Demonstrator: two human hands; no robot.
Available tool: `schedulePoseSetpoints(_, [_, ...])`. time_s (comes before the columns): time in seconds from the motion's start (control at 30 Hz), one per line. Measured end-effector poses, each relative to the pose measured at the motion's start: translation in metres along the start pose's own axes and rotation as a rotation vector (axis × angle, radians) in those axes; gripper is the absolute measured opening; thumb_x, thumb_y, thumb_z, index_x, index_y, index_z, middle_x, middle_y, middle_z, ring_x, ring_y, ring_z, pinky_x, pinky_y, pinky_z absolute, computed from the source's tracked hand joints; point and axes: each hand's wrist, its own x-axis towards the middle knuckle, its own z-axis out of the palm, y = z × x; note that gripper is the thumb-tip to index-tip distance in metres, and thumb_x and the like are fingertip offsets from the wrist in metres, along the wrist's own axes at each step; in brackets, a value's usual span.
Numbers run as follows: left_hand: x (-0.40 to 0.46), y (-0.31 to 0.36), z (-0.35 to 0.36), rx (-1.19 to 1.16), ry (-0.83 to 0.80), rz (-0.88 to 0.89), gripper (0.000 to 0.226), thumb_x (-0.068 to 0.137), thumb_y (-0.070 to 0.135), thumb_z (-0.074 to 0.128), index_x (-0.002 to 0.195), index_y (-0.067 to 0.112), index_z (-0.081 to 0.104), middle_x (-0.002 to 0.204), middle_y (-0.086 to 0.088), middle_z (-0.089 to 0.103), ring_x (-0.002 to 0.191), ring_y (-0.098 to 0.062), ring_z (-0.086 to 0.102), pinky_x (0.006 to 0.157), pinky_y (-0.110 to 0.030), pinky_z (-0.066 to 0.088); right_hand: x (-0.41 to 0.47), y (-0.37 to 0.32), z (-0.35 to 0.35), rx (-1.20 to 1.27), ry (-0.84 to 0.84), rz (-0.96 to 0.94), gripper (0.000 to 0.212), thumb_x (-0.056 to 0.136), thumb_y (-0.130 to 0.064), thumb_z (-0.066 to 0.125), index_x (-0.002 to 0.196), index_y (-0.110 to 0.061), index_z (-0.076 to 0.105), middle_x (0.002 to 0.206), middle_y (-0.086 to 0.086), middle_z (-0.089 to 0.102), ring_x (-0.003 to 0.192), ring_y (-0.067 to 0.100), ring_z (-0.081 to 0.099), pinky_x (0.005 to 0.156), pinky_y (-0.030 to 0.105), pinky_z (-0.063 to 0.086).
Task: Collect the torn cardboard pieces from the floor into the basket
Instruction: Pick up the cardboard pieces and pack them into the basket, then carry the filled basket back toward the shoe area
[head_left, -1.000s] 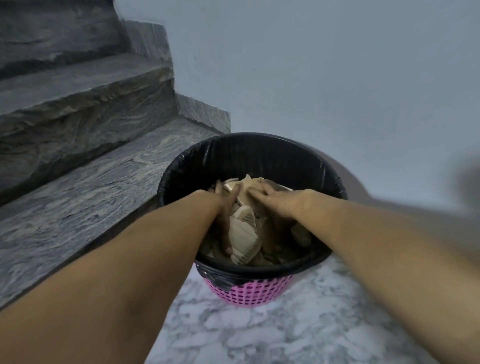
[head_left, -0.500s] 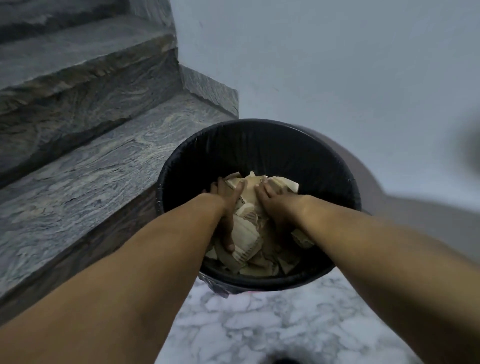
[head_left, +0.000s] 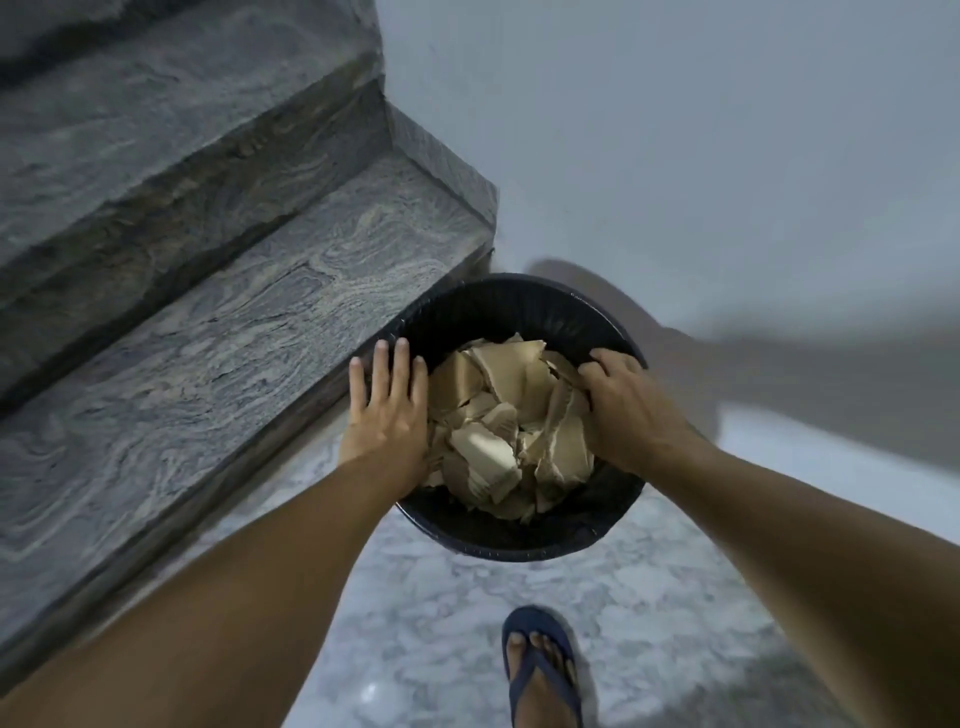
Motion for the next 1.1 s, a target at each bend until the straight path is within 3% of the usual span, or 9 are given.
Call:
schedulePoseSetpoints(0.07, [-0.013, -0.004, -0.004, -0.146, -0.106, -0.161, 0.1, 0.09, 0.038, 0.056, 0.15, 0.004, -0.016, 0.156, -0.02, -0.026, 0.145, -0.041, -0.018, 0.118, -0.057, -0.003, -0.01, 0.007, -0.007, -0.001, 0.011, 0.118, 0.054, 0.086, -0.017, 0.062, 0.136, -0.007, 0.045, 0.149, 0.016, 0.037, 0.133, 0.036, 0.039, 0.103, 0.044, 0.041])
schedulePoseSetpoints(0.13, [-0.02, -0.005, -0.002, -0.305, -0.257, -0.262, 0.11, 0.089, 0.047, 0.057, 0.147, 0.005, -0.027, 0.153, -0.018, -0.034, 0.146, -0.038, -0.016, 0.119, -0.055, 0.003, -0.017, 0.012, -0.007, 0.06, -0.115, 0.265, 0.076, 0.09, -0.019, 0.057, 0.152, -0.004, 0.016, 0.158, 0.018, 0.017, 0.139, 0.039, 0.032, 0.105, 0.044, 0.037])
schedulePoseSetpoints(0.23, [-0.027, -0.005, 0.009, -0.424, -0.328, -0.295, 0.112, 0.09, 0.05, 0.056, 0.144, 0.011, -0.035, 0.153, -0.016, -0.034, 0.148, -0.036, 0.0, 0.116, -0.053, 0.021, -0.025, 0.017, 0.007, 0.246, -0.279, 0.378, 0.102, 0.086, -0.009, 0.061, 0.153, -0.007, -0.016, 0.159, 0.023, 0.005, 0.128, 0.044, 0.043, 0.09, 0.043, 0.046])
schedulePoseSetpoints(0.33, [-0.027, -0.004, 0.014, -0.456, -0.286, -0.303, 0.111, 0.089, 0.048, 0.056, 0.145, 0.013, -0.033, 0.155, -0.015, -0.03, 0.148, -0.034, 0.006, 0.113, -0.053, 0.028, -0.026, 0.021, 0.021, 0.36, -0.257, 0.4, 0.108, 0.086, -0.008, 0.06, 0.151, -0.015, -0.026, 0.157, 0.026, 0.006, 0.114, 0.048, 0.052, 0.08, 0.043, 0.051])
schedulePoseSetpoints(0.5, [-0.032, 0.004, 0.018, -0.569, -0.175, -0.395, 0.111, 0.083, 0.049, 0.06, 0.148, 0.024, -0.028, 0.16, -0.011, -0.016, 0.145, -0.036, 0.018, 0.106, -0.051, 0.038, -0.03, 0.013, 0.037, 0.489, -0.007, 0.42, 0.094, 0.091, -0.011, 0.057, 0.157, -0.019, -0.01, 0.151, 0.028, 0.02, 0.097, 0.049, 0.058, 0.066, 0.036, 0.043])
schedulePoseSetpoints(0.7, [-0.033, 0.025, 0.021, -0.784, 0.068, -0.58, 0.076, 0.094, 0.054, 0.038, 0.151, 0.041, -0.01, 0.159, -0.013, 0.014, 0.135, -0.039, 0.037, 0.095, -0.052, 0.046, -0.031, 0.006, 0.048, 0.577, 0.176, 0.573, 0.071, 0.099, -0.011, 0.04, 0.157, -0.035, 0.005, 0.137, 0.019, 0.043, 0.099, 0.039, 0.057, 0.068, 0.036, 0.042])
schedulePoseSetpoints(0.87, [-0.031, 0.026, 0.014, -0.766, 0.053, -0.61, 0.072, 0.098, 0.045, 0.037, 0.151, 0.04, -0.012, 0.14, -0.014, 0.035, 0.111, -0.039, 0.054, 0.081, -0.047, 0.047, -0.027, 0.006, 0.051, 0.504, 0.154, 0.594, 0.072, 0.098, -0.016, 0.038, 0.155, -0.038, 0.0, 0.129, 0.018, 0.044, 0.086, 0.037, 0.057, 0.06, 0.038, 0.043])
schedulePoseSetpoints(0.97, [-0.029, 0.024, 0.006, -0.824, -0.015, -0.659, 0.074, 0.1, 0.033, 0.041, 0.152, 0.03, -0.012, 0.148, -0.017, 0.035, 0.115, -0.042, 0.054, 0.087, -0.049, 0.046, -0.028, 0.007, 0.039, 0.555, 0.071, 0.606, 0.071, 0.1, -0.015, 0.035, 0.155, -0.039, -0.003, 0.132, 0.019, 0.042, 0.076, 0.031, 0.052, 0.062, 0.038, 0.043])
schedulePoseSetpoints(1.1, [-0.026, 0.017, -0.005, -0.927, -0.055, -0.798, 0.035, 0.096, 0.009, 0.045, 0.129, 0.009, 0.031, 0.111, -0.02, 0.061, 0.104, -0.04, 0.059, 0.079, -0.043, 0.045, -0.03, 0.002, 0.019, 0.564, -0.003, 0.607, 0.075, 0.098, -0.012, 0.042, 0.156, -0.035, 0.0, 0.132, 0.021, 0.039, 0.092, 0.042, 0.058, 0.077, 0.047, 0.049])
